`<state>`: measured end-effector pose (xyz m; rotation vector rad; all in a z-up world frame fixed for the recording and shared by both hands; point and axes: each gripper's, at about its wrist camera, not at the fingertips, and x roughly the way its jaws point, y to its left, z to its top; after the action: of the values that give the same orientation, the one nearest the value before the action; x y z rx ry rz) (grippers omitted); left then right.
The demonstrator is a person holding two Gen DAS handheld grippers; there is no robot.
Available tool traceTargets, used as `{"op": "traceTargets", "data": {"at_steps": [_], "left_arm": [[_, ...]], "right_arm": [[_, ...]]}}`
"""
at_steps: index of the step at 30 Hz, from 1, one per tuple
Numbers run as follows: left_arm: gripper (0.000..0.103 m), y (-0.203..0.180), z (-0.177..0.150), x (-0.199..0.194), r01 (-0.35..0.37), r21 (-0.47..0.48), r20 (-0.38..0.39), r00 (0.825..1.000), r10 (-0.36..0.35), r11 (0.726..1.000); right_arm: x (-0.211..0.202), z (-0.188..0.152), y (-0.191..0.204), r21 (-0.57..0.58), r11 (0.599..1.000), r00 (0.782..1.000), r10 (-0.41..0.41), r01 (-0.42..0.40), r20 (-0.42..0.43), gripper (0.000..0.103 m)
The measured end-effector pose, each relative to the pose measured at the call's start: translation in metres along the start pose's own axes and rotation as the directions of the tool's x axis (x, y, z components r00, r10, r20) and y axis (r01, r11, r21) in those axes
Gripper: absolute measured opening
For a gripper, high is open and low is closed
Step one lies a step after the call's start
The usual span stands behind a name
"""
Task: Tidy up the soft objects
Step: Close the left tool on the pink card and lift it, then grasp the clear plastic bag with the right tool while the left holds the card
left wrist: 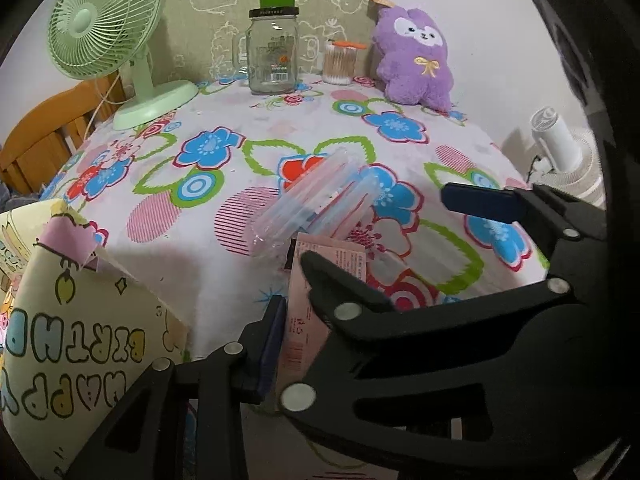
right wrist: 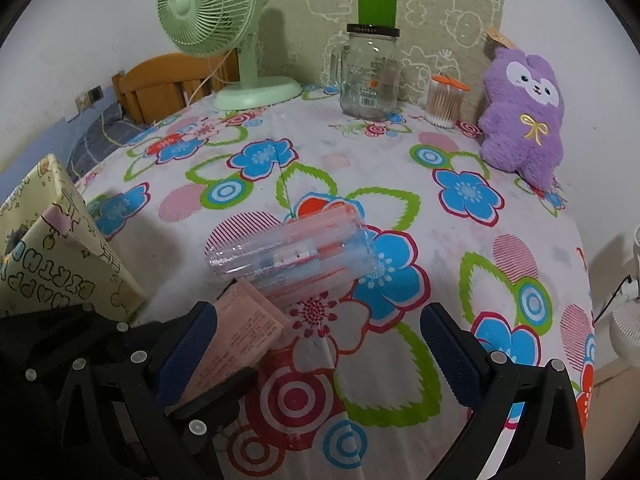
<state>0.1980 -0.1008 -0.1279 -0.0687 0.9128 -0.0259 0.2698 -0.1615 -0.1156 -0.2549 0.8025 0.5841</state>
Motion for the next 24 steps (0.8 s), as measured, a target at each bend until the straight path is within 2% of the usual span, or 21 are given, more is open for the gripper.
{"op": "traceTargets", "data": {"at_steps": [4, 7, 12, 18, 24], "left_arm": [[0.04, -0.004, -0.001, -0.007, -0.003, 0.013, 0.031, 1.0, 0.003, 1.0], [0.04, -0.012, -0.001, -0.017, -0.034, 0.034, 0.079, 0.996, 0.032, 0.999], [0.04, -0.024, 0.006, -0.026, -0.084, 0.053, 0.09, 0.993, 0.079, 0.995], [0.04, -0.03, 0.022, -0.031, -0.138, 0.031, 0.111, 0.985, 0.133, 0.99], [0.04, -0.026, 0.04, -0.019, -0.188, 0.009, 0.109, 0.977, 0.186, 0.982]], "right_arm": [[-0.004, 0.0, -0.001, 0.02, 1.0, 1.0, 0.009, -0.009, 0.015, 0.103], [-0.012, -0.002, -0.004, 0.041, 0.999, 0.999, 0.017, -0.018, 0.028, 0.103], [-0.027, -0.004, -0.01, 0.078, 0.997, 0.999, 0.011, -0.015, 0.047, 0.103], [-0.051, -0.002, -0.025, 0.142, 0.99, 0.993, -0.023, 0.006, 0.118, 0.103], [-0.053, 0.0, -0.047, 0.249, 0.968, 0.991, -0.035, 0.001, 0.129, 0.103]]}}
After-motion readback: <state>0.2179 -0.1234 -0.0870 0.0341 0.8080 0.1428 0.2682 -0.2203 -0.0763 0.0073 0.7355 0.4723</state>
